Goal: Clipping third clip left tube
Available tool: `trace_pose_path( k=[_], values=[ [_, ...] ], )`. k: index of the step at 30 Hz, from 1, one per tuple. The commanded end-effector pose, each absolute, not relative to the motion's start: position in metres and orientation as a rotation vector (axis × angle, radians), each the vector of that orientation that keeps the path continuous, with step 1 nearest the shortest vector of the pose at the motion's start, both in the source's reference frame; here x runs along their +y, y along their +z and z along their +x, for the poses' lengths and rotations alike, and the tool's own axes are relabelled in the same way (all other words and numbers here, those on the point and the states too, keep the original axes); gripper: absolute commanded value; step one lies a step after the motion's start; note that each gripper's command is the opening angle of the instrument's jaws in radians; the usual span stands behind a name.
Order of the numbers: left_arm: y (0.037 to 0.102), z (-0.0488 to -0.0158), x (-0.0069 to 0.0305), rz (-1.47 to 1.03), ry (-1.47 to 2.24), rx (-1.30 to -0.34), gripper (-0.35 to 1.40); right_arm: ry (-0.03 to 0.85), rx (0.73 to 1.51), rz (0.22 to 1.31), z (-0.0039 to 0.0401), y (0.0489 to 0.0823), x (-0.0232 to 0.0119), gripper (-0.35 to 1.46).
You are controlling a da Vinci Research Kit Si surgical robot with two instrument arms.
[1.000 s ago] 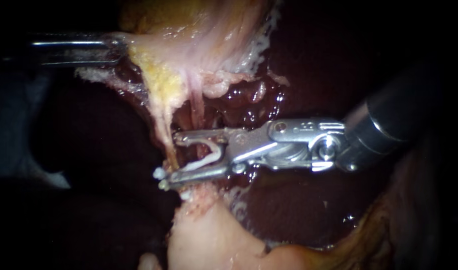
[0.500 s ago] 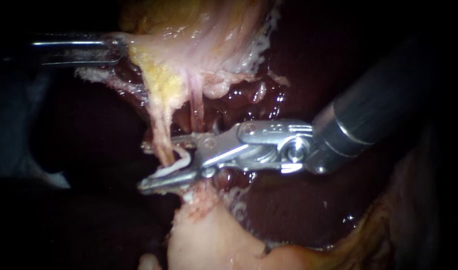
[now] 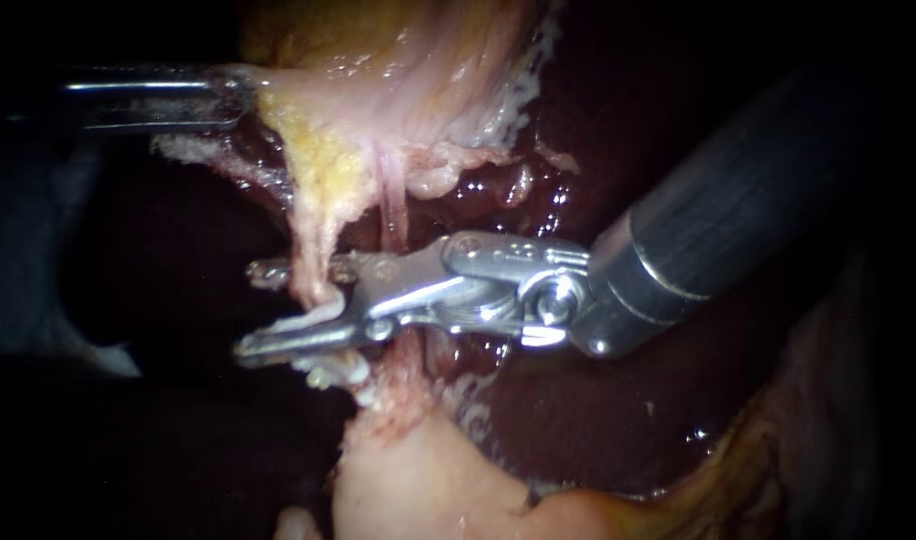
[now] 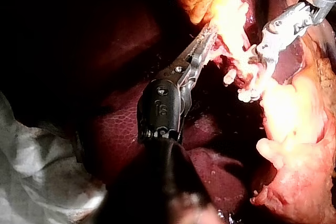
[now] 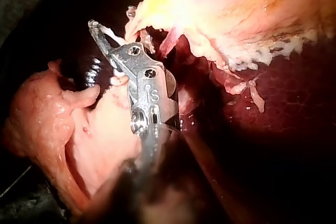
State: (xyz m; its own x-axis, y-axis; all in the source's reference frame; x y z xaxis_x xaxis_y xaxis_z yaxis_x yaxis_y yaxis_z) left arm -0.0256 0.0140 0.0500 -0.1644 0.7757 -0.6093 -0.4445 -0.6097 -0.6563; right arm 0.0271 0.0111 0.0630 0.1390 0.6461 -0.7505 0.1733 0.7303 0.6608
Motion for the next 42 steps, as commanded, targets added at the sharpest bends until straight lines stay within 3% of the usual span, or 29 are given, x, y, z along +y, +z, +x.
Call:
trace_pose_path(
  k=[1,28,35,42],
  values=[
    [0.05,-0.0257,0.014,-1.26,1.876,-0.42,-0.35,0.396,1.423,0.724,0.027,0.0626,0.0115,0.46],
    [0.0503,-0.0257,0.014,-1.261,1.877,-0.419,-0.35,0.415,1.461,0.753,0.0269,0.0568,0.0119,0.45],
    [0.0503,-0.0257,0.014,-1.261,1.877,-0.419,-0.35,0.416,1.461,0.753,0.0269,0.0567,0.012,0.39],
    [0.0503,-0.0257,0.014,-1.261,1.877,-0.419,-0.35,0.437,1.457,0.759,0.0268,0.0568,0.012,0.18]
  ],
)
